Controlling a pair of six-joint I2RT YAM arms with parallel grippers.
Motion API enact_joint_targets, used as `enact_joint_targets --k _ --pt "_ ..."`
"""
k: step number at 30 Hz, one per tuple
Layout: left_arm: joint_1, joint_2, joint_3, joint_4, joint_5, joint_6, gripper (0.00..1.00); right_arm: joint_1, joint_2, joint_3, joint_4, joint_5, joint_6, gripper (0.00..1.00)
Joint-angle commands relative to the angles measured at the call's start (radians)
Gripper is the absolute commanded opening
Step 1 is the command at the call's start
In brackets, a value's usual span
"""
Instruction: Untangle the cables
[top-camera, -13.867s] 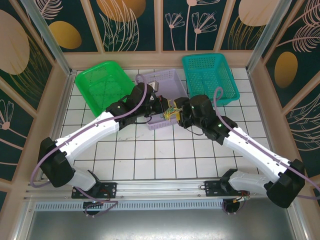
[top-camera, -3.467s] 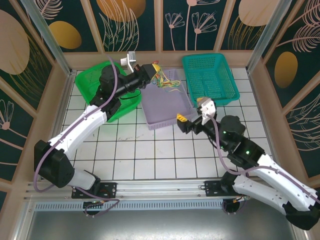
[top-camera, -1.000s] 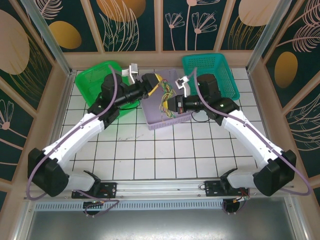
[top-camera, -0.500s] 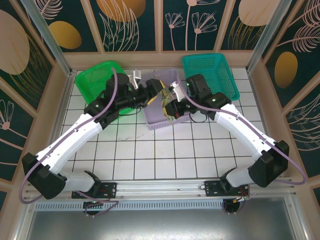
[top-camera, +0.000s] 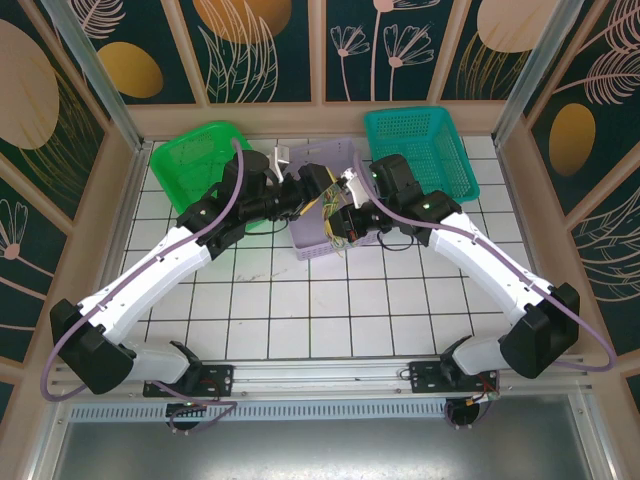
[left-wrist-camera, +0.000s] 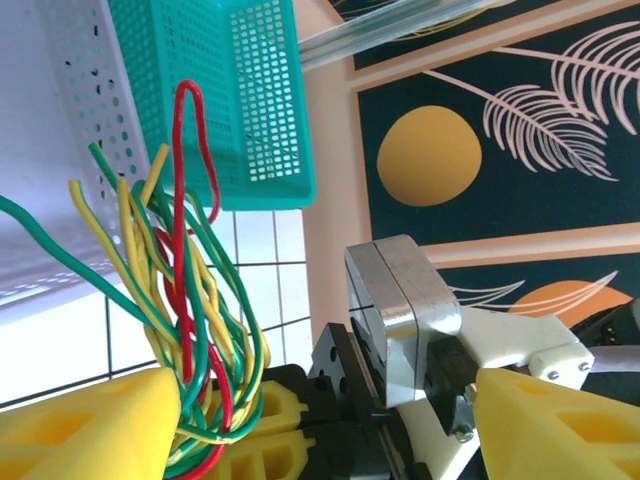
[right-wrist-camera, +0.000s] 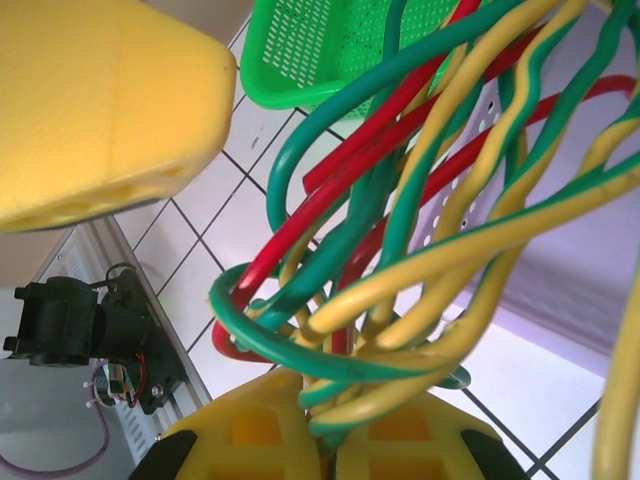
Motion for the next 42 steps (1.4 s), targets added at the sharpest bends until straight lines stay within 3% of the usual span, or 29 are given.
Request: enact_joint_targets --k 1,7,12,17,21,31,36,42 --pt "0.006 0.01 0.019 -0.161 -0.108 0.052 0.78 -0.005 -0.064 0.004 0.074 -0.048 -0.012 0.0" --pt "0.007 0.004 -0.038 -0.105 -0.058 0.022 0.79 -0.005 -0.081 -0.004 0.083 -0.09 -0.005 0.0" --pt "0.008 0.005 -0.105 0.139 0.038 -0.042 0.8 -0.003 -0.075 -0.016 0.086 -0.172 0.004 0.0" --pt "0.007 0.025 -0.114 0.224 0.114 -0.065 0.79 -0.005 -0.07 -0.038 0.101 -0.202 0.003 0.0" --pt "0.007 0.01 -0.164 0.25 0.149 -0.081 0.78 -0.009 -0.053 -0.034 0.116 -0.227 0.011 0.0" --pt "0.009 -0.093 -0.204 0.266 0.058 -0.103 0.79 -0.038 -0.052 -0.071 0.092 -0.271 0.009 0.0" --pt "0.009 -0.009 -0.209 0.259 0.229 -0.113 0.72 -0.045 -0.048 -0.07 0.093 -0.344 0.008 0.0" --pt "0.009 0.036 -0.177 0.209 0.249 -0.076 0.66 -0.048 -0.032 -0.051 0.092 -0.399 0.006 0.0"
